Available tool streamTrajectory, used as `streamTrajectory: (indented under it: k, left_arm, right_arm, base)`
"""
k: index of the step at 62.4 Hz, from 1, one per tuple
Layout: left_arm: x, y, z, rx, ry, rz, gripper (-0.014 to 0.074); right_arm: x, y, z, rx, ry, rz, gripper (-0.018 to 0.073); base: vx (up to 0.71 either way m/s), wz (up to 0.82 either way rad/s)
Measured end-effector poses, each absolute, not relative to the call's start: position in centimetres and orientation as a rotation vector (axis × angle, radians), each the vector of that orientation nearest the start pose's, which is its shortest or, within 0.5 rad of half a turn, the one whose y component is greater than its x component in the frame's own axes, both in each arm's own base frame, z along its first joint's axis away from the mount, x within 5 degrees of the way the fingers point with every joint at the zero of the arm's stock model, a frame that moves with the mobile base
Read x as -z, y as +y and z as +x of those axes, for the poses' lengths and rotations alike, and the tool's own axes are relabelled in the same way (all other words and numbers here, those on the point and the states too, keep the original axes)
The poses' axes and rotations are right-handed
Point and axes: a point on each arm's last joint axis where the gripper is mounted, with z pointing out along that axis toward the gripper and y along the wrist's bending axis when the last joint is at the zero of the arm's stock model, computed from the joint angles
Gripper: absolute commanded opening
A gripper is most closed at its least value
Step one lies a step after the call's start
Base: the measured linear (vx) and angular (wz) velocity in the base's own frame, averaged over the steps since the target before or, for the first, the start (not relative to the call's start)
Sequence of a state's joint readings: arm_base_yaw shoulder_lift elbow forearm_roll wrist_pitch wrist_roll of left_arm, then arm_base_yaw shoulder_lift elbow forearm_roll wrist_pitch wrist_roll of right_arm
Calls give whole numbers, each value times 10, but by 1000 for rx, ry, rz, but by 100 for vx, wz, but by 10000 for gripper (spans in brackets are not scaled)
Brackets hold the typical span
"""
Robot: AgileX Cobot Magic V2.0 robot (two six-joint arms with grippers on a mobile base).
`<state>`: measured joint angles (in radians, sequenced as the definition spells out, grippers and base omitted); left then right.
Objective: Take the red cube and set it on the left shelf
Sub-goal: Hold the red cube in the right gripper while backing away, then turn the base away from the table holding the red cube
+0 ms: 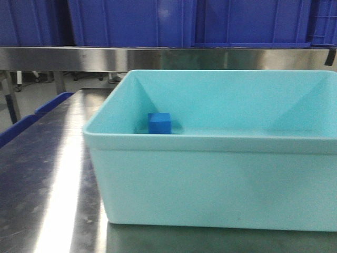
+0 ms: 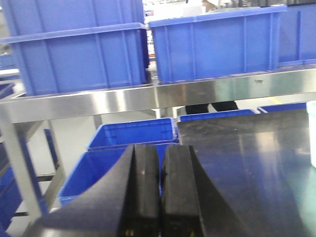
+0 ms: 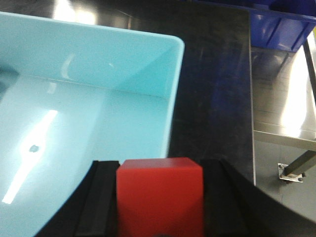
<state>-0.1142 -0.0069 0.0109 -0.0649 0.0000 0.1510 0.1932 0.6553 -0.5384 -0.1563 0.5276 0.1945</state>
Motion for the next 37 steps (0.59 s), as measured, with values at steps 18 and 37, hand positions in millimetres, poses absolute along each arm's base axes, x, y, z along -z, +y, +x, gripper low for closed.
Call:
streamTrajectory:
  k: [18,37]
  left_arm:
    - [-210,-6,56,23,1480,149,106]
    - [-210,-6,56,23,1480,149,106]
  right_arm:
    - [-293,18,127,-67,2119,-96,57]
    - [-293,18,127,-68,2119,-95,57]
  base:
    - [-8,23]
    - [-10,6]
